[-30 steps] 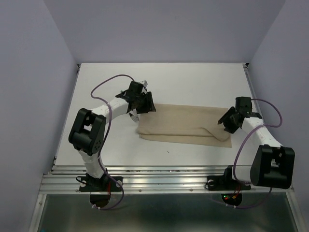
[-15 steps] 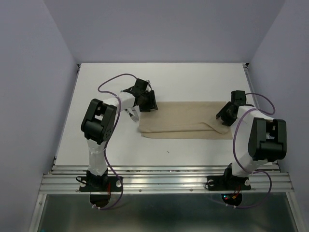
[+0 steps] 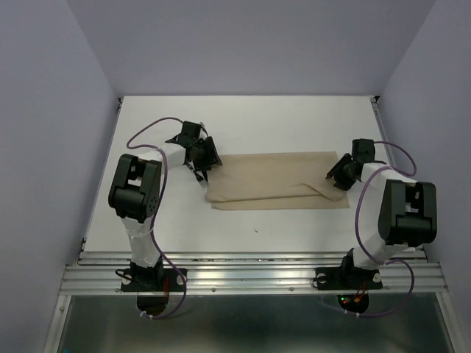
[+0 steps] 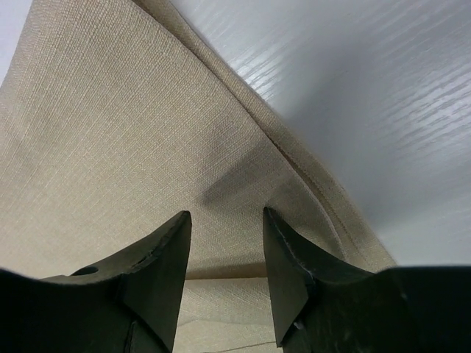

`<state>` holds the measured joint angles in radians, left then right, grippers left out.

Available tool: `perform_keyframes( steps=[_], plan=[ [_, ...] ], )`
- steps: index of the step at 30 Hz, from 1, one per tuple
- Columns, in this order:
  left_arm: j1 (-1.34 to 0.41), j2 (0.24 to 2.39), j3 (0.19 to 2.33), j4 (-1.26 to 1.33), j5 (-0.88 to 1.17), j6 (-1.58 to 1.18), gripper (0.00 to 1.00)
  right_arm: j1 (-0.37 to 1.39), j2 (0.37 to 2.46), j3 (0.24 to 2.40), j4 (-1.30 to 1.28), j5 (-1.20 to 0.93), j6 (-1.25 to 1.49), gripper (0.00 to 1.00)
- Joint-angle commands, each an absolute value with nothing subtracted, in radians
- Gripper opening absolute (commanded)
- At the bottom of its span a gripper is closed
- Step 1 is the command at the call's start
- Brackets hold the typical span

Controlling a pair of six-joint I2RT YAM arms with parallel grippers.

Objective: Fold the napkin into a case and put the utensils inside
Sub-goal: Move the rectangle-folded napkin to the center of the board.

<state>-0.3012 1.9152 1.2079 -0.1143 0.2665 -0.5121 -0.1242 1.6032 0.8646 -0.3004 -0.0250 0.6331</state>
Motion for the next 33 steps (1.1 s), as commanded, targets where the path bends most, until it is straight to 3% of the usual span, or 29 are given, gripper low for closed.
perform_keyframes(
  steps=[1, 16, 26, 33],
  plan=[
    [-0.267, 1.899, 1.152, -0.184, 0.203, -0.494, 0.61, -0.109, 1.605, 0.824, -0.302, -0.051, 0.637, 0.50],
    [-0.181, 1.842, 1.124, -0.316, 0.014, -0.469, 0.59, 0.172, 1.700, 0.831, -0.258, -0.038, 0.769, 0.50],
    [-0.230, 1.752, 1.111, -0.270, 0.060, -0.437, 0.60, 0.172, 1.697, 0.946, -0.354, 0.152, 0.690, 0.52],
    [-0.304, 1.824, 1.184, -0.281, 0.107, -0.437, 0.61, 0.101, 1.700, 0.930, -0.364, 0.185, 0.654, 0.52]
  ],
)
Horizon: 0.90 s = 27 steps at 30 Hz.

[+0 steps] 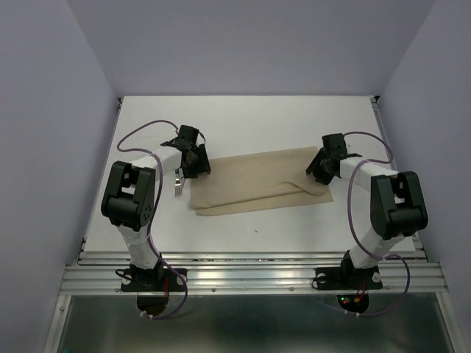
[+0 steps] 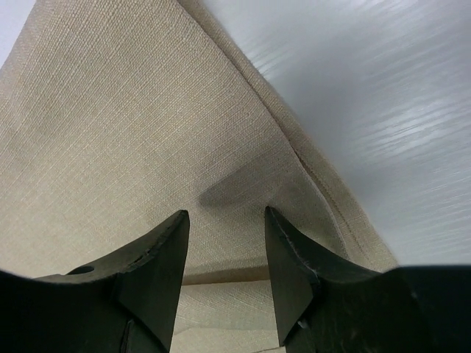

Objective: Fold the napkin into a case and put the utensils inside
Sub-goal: Move the rectangle-folded napkin to the center of the board.

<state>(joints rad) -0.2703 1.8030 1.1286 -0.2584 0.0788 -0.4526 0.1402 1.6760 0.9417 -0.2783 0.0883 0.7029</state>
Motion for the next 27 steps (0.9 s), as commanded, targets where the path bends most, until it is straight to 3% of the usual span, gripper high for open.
perform_keyframes(
  steps=[1, 12, 17, 22, 27],
  plan=[
    [-0.319, 1.836, 1.204, -0.273, 0.112, -0.436, 0.61, 0.091, 1.698, 0.920, -0.364, 0.199, 0.644, 0.52],
    [-0.365, 2.075, 1.511, -0.310, 0.160, -0.413, 0.62, 0.020, 1.703, 1.011, -0.370, 0.212, 0.557, 0.52],
    [-0.367, 2.085, 1.676, -0.394, 0.129, -0.387, 0.63, 0.011, 1.674, 1.098, -0.411, 0.189, 0.554, 0.53],
    [-0.367, 1.961, 1.672, -0.442, 0.094, -0.370, 0.66, 0.011, 1.567, 1.086, -0.419, 0.153, 0.554, 0.53],
    [-0.367, 1.783, 1.482, -0.463, 0.061, -0.405, 0.64, 0.011, 1.468, 1.002, -0.426, 0.130, 0.574, 0.52]
  ],
)
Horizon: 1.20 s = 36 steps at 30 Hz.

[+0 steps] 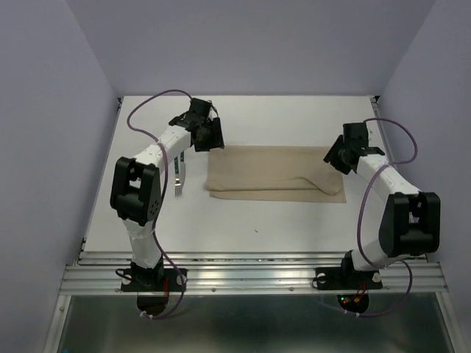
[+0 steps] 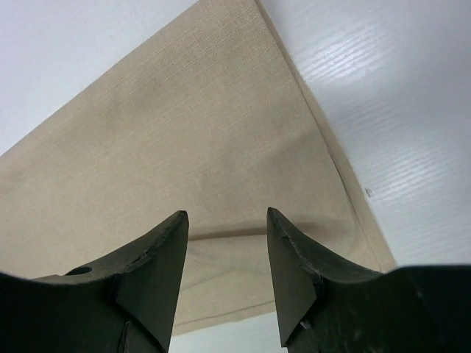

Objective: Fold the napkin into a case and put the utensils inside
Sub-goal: Move the rectangle-folded napkin to the center of the board, then pick up the rectangle-folded napkin from the center of the board.

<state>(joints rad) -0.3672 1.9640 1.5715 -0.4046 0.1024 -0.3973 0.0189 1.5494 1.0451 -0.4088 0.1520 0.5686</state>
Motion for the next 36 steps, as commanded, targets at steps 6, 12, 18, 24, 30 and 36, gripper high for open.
perform_keyframes(
  steps=[6, 12, 18, 24, 30, 36],
  plan=[
    [-0.365, 1.649, 1.212, -0.422, 0.109, -0.512, 0.61, 0.011, 1.394, 0.902, -0.429, 0.118, 0.577, 0.53],
    [-0.367, 1.664, 1.109, -0.370, 0.156, -0.534, 0.59, 0.011, 1.396, 0.885, -0.436, 0.117, 0.572, 0.53],
    [-0.367, 1.664, 1.085, -0.338, 0.173, -0.545, 0.46, 0.011, 1.374, 0.871, -0.437, 0.133, 0.572, 0.53],
    [-0.365, 1.675, 1.081, -0.324, 0.192, -0.534, 0.36, 0.011, 1.356, 0.854, -0.451, 0.152, 0.569, 0.53],
    [-0.367, 1.678, 1.095, -0.333, 0.183, -0.515, 0.39, -0.009, 1.325, 0.816, -0.472, 0.138, 0.575, 0.54],
    [-0.367, 1.681, 1.103, -0.356, 0.126, -0.492, 0.54, -0.018, 1.285, 0.772, -0.486, 0.129, 0.587, 0.55]
  ],
)
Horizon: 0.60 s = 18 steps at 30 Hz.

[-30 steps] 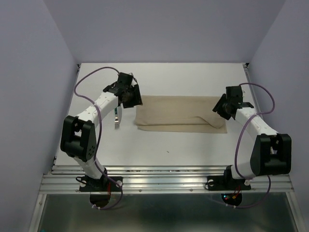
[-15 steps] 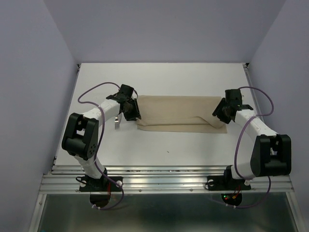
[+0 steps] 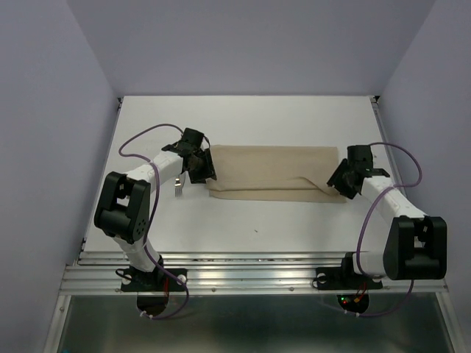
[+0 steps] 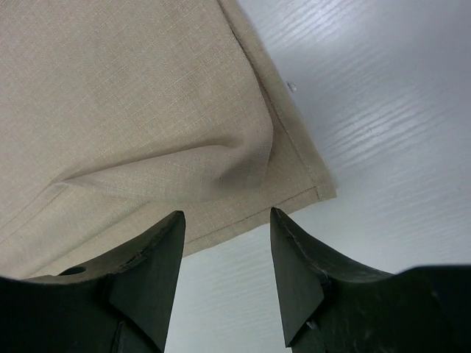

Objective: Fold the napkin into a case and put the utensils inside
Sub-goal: Pick up the rectangle-folded napkin from the center of the board.

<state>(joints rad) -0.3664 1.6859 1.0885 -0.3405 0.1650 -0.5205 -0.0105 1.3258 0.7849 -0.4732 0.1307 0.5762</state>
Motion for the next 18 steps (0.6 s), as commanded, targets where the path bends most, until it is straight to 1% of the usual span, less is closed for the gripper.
perform_keyframes(
  steps=[1, 7, 12, 16, 17, 18],
  plan=[
    [-0.367, 1.683, 1.103, -0.357, 0.123, -0.491, 0.54, -0.018, 1.281, 0.769, -0.492, 0.127, 0.588, 0.55],
    [-0.367, 1.710, 1.109, -0.342, 0.112, -0.489, 0.52, -0.018, 1.264, 0.752, -0.502, 0.132, 0.588, 0.56],
    [-0.367, 1.739, 1.126, -0.331, 0.115, -0.489, 0.48, -0.028, 1.262, 0.752, -0.502, 0.133, 0.588, 0.56],
    [-0.367, 1.752, 1.135, -0.324, 0.120, -0.486, 0.39, -0.028, 1.262, 0.742, -0.509, 0.133, 0.588, 0.56],
    [-0.367, 1.749, 1.137, -0.324, 0.120, -0.486, 0.32, -0.028, 1.262, 0.741, -0.517, 0.132, 0.586, 0.56],
    [-0.367, 1.744, 1.137, -0.322, 0.118, -0.486, 0.28, -0.028, 1.261, 0.732, -0.520, 0.132, 0.584, 0.56]
  ],
)
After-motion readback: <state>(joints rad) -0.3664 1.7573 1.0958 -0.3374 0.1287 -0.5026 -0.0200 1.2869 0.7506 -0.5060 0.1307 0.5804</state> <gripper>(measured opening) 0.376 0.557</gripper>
